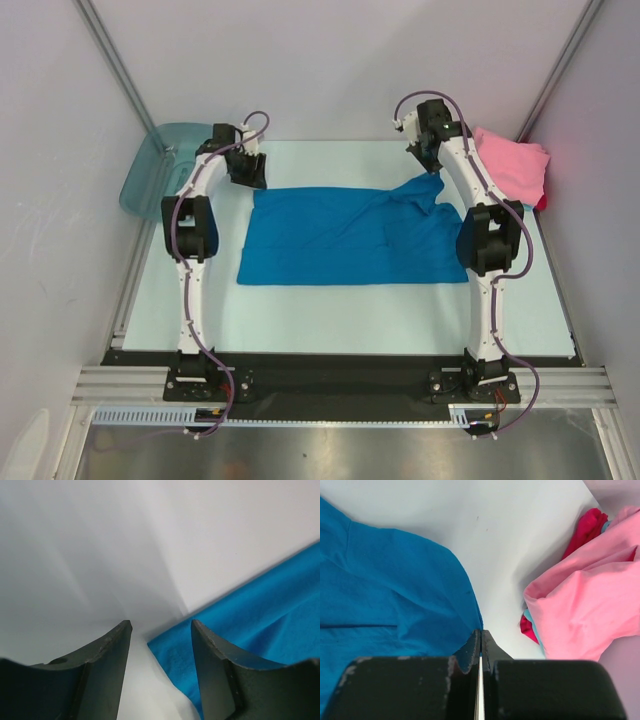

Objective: Fold and stack the t-shirts
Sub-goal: Fold the tshirt

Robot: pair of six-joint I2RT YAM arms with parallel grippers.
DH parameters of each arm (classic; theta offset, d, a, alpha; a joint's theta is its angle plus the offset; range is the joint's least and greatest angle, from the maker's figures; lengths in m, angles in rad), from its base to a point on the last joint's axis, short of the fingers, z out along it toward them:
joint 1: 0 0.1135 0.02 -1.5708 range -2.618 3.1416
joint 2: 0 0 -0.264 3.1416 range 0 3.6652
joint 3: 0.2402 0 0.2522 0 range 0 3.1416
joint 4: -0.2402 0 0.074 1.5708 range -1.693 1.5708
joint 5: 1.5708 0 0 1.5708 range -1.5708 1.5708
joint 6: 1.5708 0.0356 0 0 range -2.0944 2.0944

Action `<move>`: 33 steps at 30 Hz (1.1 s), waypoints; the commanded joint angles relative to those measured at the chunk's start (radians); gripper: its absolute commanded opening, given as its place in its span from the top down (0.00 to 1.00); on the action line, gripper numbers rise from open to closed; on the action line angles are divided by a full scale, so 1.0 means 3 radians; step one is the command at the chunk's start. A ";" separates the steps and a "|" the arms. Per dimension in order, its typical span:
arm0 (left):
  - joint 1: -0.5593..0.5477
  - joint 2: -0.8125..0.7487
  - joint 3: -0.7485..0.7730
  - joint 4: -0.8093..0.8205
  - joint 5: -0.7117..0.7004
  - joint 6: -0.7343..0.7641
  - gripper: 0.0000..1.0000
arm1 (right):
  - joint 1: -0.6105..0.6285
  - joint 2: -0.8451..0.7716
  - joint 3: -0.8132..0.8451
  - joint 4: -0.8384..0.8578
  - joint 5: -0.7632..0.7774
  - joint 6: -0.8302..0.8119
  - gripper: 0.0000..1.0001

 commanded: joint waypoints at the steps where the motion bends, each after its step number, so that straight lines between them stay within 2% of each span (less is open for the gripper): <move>1: 0.0054 -0.0135 -0.0144 -0.0086 -0.0046 0.0048 0.42 | 0.0018 0.0006 0.0191 0.0011 0.0016 -0.0023 1.00; 23: 0.0034 -0.0237 -0.0339 -0.0158 0.0092 0.0058 0.46 | 0.0028 0.0047 0.0252 0.0021 0.0011 -0.0048 1.00; 25: 0.0023 -0.0237 -0.0334 -0.0158 0.0092 0.0053 0.49 | 0.0038 0.0047 0.0262 0.0021 0.0011 -0.0043 1.00; 26: 0.0008 -0.0232 -0.0339 -0.0147 0.0107 0.0053 0.54 | 0.0033 0.0047 0.0257 0.0021 0.0016 -0.0038 1.00; 29: -0.0007 -0.0211 -0.0344 -0.0158 0.0112 0.0043 0.57 | 0.0033 0.0037 0.0242 0.0021 0.0016 -0.0043 1.00; 32: -0.0023 -0.0206 -0.0354 -0.0158 0.0127 0.0033 0.67 | 0.0033 0.0032 0.0242 0.0016 0.0016 -0.0048 1.00; 33: -0.0028 -0.0201 -0.0354 -0.0158 0.0122 0.0023 0.67 | 0.0028 0.0037 0.0242 0.0016 0.0016 -0.0038 1.00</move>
